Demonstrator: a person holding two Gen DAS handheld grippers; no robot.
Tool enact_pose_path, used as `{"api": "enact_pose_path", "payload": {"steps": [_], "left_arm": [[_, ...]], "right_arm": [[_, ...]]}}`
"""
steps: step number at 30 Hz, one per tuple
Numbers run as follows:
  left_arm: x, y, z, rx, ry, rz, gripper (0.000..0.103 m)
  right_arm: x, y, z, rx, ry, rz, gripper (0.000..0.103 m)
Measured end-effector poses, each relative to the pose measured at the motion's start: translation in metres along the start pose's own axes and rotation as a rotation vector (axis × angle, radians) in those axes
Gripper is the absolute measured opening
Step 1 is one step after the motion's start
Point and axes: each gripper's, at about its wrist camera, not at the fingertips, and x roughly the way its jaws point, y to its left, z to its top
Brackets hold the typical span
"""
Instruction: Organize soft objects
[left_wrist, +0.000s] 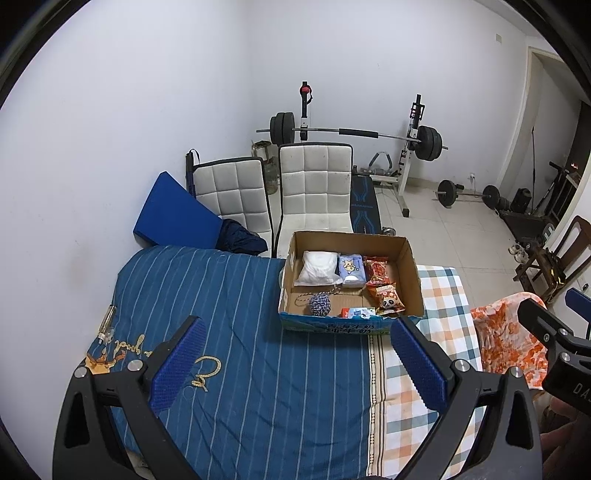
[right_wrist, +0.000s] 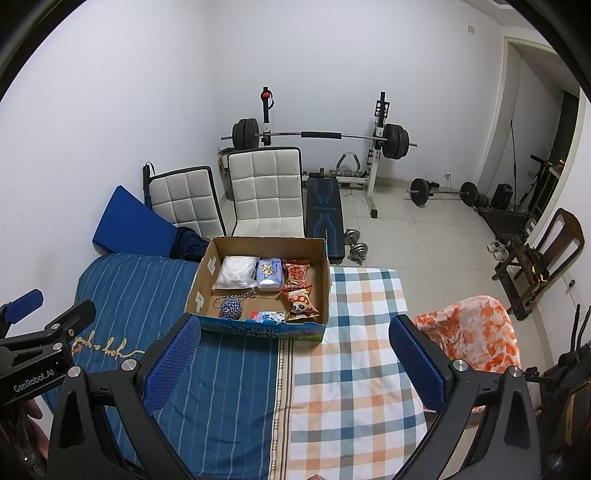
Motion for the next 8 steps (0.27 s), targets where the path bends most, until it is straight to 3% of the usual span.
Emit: {"api": "enact_pose_path", "payload": {"steps": [8], "left_arm": [[0.0005,0.0024,-0.001,-0.012,-0.002,-0.018,0.102]], "right_arm": [[0.0026,0.0001,-0.0015,0.0,0.012,-0.003,0.103]]}}
